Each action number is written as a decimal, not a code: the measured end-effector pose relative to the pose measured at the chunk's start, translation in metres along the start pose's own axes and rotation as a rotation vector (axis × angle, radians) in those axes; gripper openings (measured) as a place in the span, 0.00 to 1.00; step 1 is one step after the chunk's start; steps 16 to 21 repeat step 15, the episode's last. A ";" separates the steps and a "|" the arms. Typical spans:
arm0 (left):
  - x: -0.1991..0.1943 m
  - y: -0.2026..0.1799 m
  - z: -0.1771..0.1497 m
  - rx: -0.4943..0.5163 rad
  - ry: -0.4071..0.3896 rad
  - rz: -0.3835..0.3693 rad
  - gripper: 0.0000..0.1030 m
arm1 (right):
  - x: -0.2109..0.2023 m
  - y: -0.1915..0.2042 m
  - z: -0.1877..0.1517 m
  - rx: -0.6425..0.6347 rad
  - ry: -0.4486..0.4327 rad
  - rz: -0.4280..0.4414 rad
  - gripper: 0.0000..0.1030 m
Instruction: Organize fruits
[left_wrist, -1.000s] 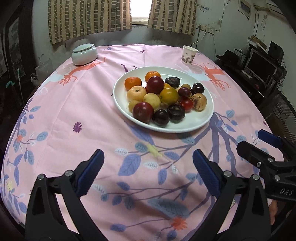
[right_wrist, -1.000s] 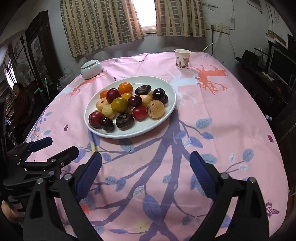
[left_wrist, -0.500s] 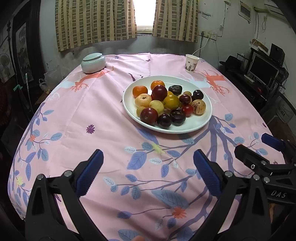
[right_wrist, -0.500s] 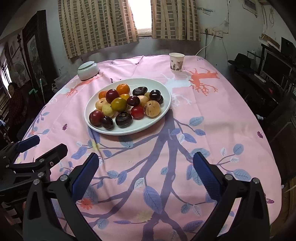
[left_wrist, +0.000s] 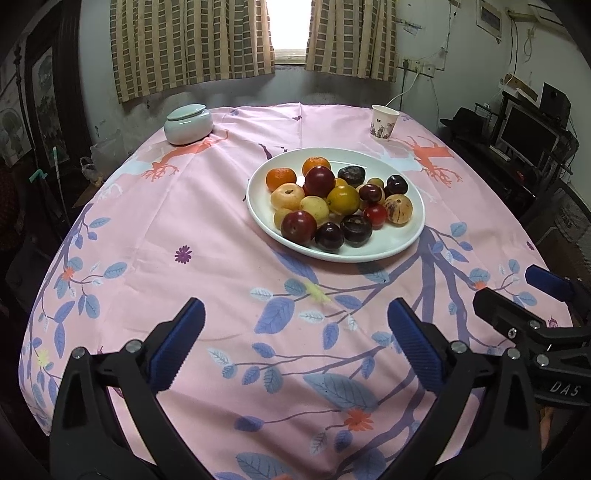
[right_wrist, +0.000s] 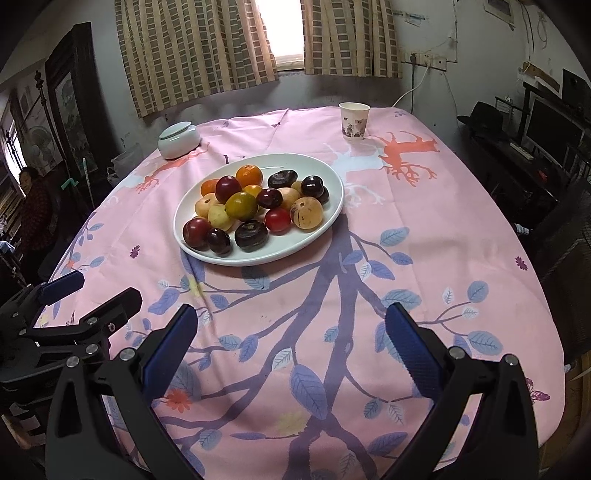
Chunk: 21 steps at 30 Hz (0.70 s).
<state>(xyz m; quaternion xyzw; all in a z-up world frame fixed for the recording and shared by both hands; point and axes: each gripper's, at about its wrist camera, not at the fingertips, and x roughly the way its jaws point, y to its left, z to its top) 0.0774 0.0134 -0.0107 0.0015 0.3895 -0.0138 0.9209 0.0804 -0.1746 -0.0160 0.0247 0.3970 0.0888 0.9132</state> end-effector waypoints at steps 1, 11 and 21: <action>0.000 0.000 0.000 0.001 -0.004 0.002 0.98 | 0.000 0.000 0.000 0.001 0.000 0.002 0.99; 0.001 0.005 0.002 -0.023 0.008 0.020 0.98 | -0.002 0.000 0.002 0.008 -0.002 0.004 0.99; 0.003 0.006 0.002 -0.029 0.016 0.013 0.98 | -0.001 0.000 0.002 0.006 0.003 0.004 0.99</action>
